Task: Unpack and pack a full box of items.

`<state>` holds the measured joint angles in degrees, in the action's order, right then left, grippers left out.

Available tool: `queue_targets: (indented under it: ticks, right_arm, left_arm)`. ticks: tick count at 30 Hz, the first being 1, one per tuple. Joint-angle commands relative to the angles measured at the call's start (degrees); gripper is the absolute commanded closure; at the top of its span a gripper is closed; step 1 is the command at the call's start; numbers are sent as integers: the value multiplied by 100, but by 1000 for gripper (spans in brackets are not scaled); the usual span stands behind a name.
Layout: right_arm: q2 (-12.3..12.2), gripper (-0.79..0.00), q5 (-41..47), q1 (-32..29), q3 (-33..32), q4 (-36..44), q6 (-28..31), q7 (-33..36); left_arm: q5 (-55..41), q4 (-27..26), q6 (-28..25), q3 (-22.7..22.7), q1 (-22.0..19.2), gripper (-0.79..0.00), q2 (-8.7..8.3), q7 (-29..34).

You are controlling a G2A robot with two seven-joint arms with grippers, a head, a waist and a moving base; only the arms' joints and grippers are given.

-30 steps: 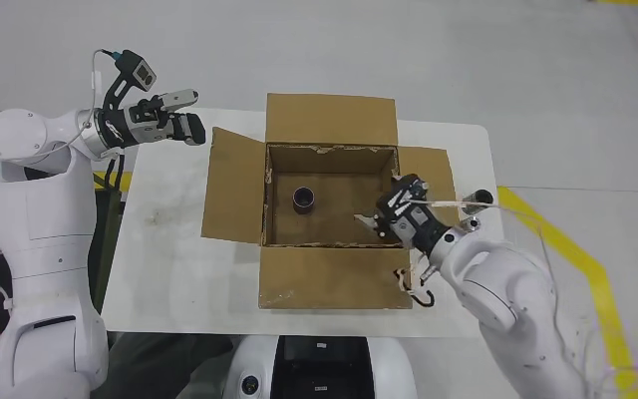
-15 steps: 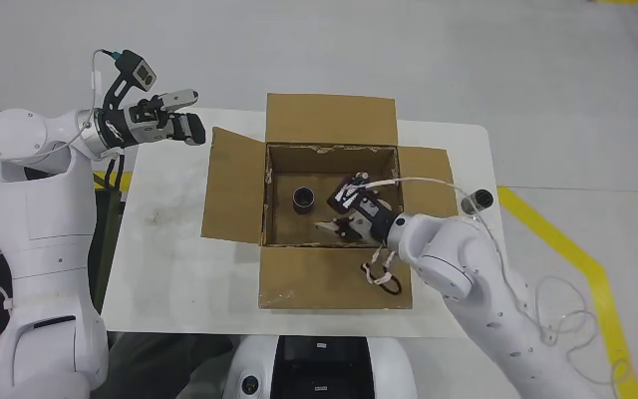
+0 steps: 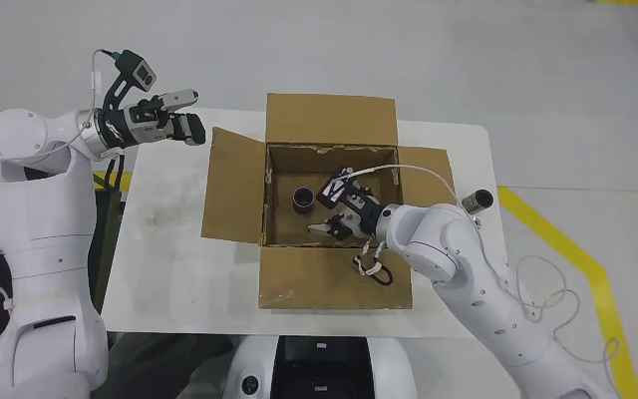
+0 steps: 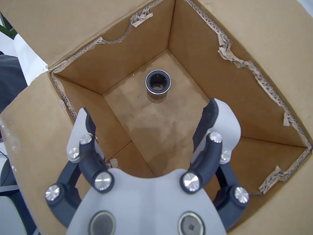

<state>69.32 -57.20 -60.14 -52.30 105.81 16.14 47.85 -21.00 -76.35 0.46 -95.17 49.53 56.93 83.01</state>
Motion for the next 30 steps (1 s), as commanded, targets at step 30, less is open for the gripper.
queue_targets:
  ticks: [30]
  right_arm:
    - [494, -785, 433, 1556, 1118, -1912, 245, 101]
  left_arm:
    - [0, 0, 0, 0, 0, -785, 0, 0]
